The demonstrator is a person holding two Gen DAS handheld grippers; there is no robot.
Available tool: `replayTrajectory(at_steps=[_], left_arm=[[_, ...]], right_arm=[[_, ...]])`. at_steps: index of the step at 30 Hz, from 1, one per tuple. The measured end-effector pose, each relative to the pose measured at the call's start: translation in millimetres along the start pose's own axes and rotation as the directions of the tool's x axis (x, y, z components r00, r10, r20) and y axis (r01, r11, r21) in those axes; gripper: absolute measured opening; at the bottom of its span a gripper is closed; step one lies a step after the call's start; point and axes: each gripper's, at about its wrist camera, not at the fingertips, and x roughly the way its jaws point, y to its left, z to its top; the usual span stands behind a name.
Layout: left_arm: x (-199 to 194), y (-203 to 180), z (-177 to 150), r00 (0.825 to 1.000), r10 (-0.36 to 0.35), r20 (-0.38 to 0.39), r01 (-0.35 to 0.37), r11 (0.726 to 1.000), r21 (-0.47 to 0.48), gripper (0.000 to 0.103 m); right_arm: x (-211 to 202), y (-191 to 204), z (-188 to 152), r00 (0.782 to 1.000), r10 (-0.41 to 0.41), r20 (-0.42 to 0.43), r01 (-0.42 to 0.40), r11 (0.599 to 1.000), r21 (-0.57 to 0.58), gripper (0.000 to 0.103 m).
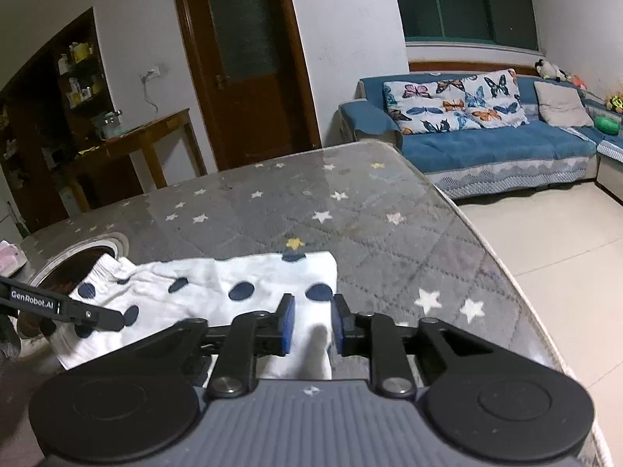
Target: Fold clothes
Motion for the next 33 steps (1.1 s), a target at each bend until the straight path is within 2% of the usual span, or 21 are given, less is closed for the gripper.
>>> replayTrajectory(at_steps=[5,11,26,33], left_arm=[[-6.4,4.3,2.1,1.000,0.012,0.015,-0.012,1.000,-0.003,0.073],[-8.2,8.8,13.2,0.998,0.042,0.046,-0.041,0.999,-0.007,0.082],[30.6,20.8,33.9,0.994,0.103,0.035,-0.103,0.995,-0.006,0.083],[27.5,20.4,33.8,0.995,0.094,0.041,-0.094,0.996,-0.010,0.082]], right_arm=[[15.0,9.9,9.5,0.999,0.034,-0.012,-0.035,0.999,-0.018,0.034],[40.6,22.7,17.7,0.996,0.072,-0.053,-0.073,0.997,-0.027,0.042],[86.9,32.3,19.4,0.989,0.068,-0.130,-0.076,0.996,-0.053,0.045],[76.5,36.9,25.7,0.993,0.069,-0.095,-0.077,0.994,-0.081,0.045]])
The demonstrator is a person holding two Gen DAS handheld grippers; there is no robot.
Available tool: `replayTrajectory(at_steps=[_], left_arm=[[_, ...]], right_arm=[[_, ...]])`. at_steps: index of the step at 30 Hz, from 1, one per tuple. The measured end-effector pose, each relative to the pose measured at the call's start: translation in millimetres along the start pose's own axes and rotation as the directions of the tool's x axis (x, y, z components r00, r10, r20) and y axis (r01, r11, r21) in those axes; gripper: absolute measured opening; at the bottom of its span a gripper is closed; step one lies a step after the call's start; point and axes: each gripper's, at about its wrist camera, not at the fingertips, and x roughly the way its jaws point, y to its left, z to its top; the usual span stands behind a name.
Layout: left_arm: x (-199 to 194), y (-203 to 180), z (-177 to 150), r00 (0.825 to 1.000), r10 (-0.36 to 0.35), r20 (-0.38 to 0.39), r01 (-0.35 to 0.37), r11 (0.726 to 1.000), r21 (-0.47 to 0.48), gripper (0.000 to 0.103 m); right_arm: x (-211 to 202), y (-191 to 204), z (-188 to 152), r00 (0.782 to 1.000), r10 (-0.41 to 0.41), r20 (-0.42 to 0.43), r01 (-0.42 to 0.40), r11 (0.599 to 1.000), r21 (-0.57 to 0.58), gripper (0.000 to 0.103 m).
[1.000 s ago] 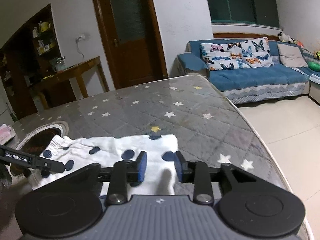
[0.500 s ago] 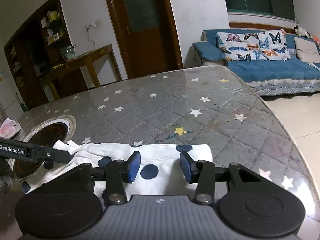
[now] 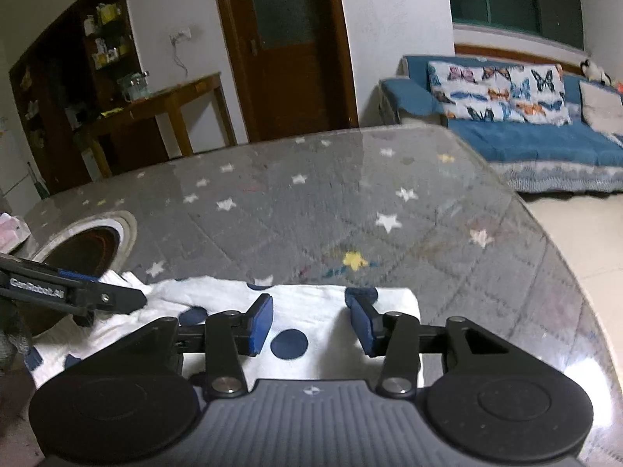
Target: Fold clothes
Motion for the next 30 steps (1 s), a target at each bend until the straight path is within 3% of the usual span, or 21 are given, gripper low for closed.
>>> replayTrajectory(at_steps=[14,21,30], left_arm=[[-5.4,-0.5,-3.6,1.000,0.009,0.013,-0.009,1.000,-0.002,0.084],[-4.3,1.5,-4.9,1.000,0.019,0.022,-0.019,1.000,0.003,0.084],[-9.5,4.6,-6.5,0.999,0.014,0.035,-0.013,1.000,-0.010,0.085]], right_arm=[[-16.3,38.7,-20.5,0.999,0.046,-0.026,-0.048,0.995,-0.089,0.051],[-36.2,50.0,-43.7,0.997,0.054,-0.054,-0.060,0.991,-0.120,0.051],[-81.3,65.3,-77.4,0.999,0.027,-0.027,-0.031,0.984,-0.176,0.051]])
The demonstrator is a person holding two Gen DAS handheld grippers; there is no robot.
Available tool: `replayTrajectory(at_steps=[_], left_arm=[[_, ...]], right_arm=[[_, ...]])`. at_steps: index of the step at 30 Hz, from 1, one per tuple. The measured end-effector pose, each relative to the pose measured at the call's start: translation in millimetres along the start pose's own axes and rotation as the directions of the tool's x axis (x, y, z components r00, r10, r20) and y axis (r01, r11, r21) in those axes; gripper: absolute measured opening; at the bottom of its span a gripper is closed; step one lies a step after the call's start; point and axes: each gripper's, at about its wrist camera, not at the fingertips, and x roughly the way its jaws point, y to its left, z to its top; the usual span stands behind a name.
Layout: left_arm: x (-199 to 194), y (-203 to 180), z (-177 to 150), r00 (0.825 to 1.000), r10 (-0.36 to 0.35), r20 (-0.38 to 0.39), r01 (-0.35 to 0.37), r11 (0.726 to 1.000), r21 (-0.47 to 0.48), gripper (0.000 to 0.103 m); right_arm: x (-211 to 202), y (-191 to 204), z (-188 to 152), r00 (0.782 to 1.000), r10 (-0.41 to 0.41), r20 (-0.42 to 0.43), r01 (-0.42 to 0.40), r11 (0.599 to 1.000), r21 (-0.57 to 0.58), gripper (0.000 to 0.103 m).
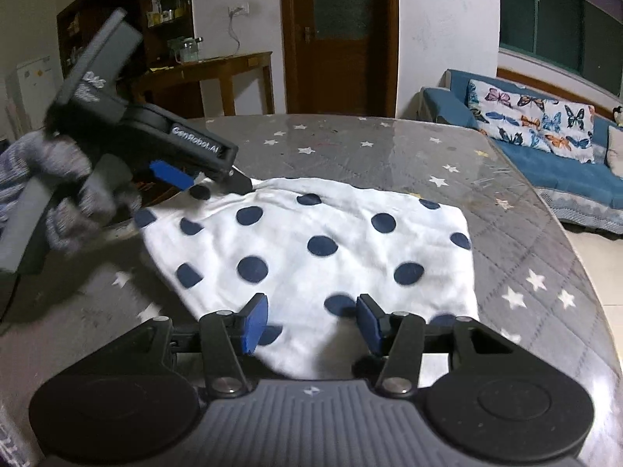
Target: Fold clothes
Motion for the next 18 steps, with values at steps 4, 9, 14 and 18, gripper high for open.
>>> replayTrajectory(at_steps=[4,9,14,18], left_arm=[[-13.4,2.6,-2.7,1.000,-0.014,0.018,0.014,1.000,-0.007,0.085],[-31.3,4.0,-12.0,0.999,-0.036,0.032,0.036,0.999,-0.004,0.086],[-40.1,-0.6,-26.0,0.999,-0.033,0.038,0.032,0.999,0.038,0.086],[-37.2,-1.3,-36.2,0.999,-0.011,0.031,0.008,0.998,0.069,0.086]], right_arm=[[-16.7,-4.6,-7.4,1.000,-0.011,0.025,0.010,0.999,0.036,0.051],[-31.5,-13.1,-16.1,0.997,-0.051,0.055,0.045,0.994,0.095,0.052],[-37.5,-23.5,-25.3,0.995,-0.086,0.057,0.076,0.986,0.150,0.052],[-38.5,-26.1,-36.8,0.994,-0.100,0.036,0.092,0.980,0.175,0.052]])
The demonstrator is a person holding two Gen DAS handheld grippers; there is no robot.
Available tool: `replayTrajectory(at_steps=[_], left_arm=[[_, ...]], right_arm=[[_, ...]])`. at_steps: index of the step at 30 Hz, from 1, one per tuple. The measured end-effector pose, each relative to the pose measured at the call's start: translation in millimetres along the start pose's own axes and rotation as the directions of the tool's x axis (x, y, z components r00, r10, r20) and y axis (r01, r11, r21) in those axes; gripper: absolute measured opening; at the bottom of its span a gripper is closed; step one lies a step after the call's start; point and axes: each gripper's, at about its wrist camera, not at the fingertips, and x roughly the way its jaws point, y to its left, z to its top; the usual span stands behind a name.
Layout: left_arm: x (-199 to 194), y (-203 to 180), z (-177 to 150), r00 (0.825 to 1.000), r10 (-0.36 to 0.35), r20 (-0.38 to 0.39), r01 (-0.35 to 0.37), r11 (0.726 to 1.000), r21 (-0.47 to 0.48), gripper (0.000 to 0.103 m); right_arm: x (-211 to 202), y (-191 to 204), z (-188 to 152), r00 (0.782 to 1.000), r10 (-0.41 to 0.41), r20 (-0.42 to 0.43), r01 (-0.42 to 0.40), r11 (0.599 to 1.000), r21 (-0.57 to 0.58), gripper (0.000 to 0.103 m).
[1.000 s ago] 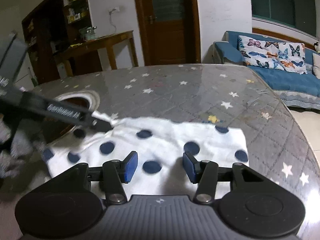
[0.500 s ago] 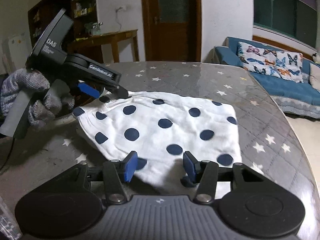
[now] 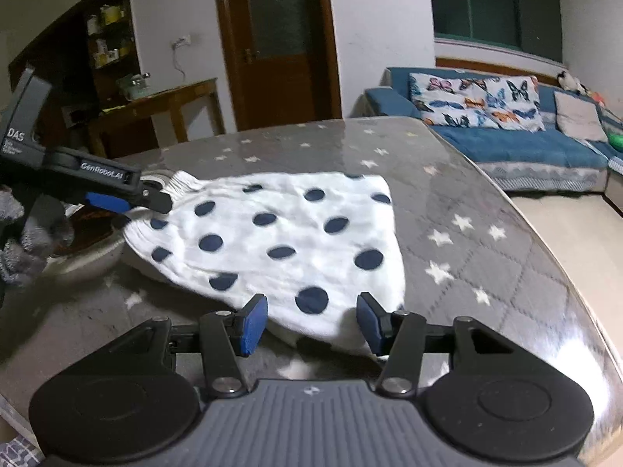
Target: Fold clothes
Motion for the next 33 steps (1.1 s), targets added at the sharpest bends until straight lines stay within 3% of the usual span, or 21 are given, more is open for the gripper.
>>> replayTrajectory(at_steps=[4,12,18,24,29,33], left_arm=[[5.2,5.2,-5.2,1.000,0.013,-0.015,-0.013,1.000,-0.006,0.087],[0.0,1.9,-8.5,1.000,0.016,0.000,-0.016,1.000,-0.002,0.087],[3.8,1.3,-9.8,0.999,0.031,-0.005,-0.031,1.000,0.002,0.088],[4.9,3.8,-10.4,1.000,0.028,-0.008,-0.028,1.000,-0.006,0.090],[-0.6,2.7,-11.5,1.000,0.019,0.000,-0.019,1.000,-0.011,0.090],[-4.6,1.9,-14.3,1.000,0.015,0.004,-0.015,1.000,-0.008,0.091]], right_arm=[[-3.0,5.9,-5.9,1.000,-0.001,-0.018,0.000,1.000,-0.021,0.052],[-2.8,18.2,12.7,0.998,0.020,0.057,-0.017,0.999,-0.050,0.052],[24.9,28.4,8.9,1.000,-0.015,0.021,0.017,0.995,-0.094,0.052],[19.4,33.7,-0.2,0.999,-0.040,0.010,0.041,0.988,-0.147,0.052],[13.7,32.5,10.7,0.998,-0.025,0.056,0.032,0.991,-0.130,0.055],[27.1,30.9,10.4,0.999,-0.022,0.039,0.027,0.993,-0.113,0.059]])
